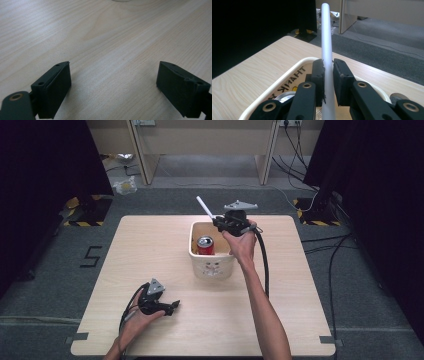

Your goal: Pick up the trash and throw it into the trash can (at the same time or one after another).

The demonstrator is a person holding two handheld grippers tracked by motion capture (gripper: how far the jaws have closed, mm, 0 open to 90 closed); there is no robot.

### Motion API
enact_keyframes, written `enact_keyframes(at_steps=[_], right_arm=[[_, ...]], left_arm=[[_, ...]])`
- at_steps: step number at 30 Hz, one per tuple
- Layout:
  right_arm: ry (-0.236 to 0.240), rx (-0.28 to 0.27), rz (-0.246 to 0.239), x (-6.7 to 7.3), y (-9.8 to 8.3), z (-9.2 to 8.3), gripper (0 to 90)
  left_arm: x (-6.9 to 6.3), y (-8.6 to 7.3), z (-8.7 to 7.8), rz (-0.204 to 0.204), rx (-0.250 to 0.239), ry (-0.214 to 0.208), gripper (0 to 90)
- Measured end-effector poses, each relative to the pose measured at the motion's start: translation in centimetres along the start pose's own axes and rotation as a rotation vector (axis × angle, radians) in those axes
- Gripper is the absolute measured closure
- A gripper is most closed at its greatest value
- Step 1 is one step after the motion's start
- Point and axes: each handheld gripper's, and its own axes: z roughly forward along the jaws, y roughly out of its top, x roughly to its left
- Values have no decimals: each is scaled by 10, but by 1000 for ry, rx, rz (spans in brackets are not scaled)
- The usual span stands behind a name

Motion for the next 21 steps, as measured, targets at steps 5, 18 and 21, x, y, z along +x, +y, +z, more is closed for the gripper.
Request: enact_keyframes(at_steps=[5,18,21], right_arm=[[2,13,0,0,0,7,796],[7,45,4,1,-2,23,793],[6,52,8,1,-3,24,792]], left_arm=[[0,0,0,-1,-3,1,118],[0,0,0,1,2,-1,118],[0,0,0,1,1,-1,118]])
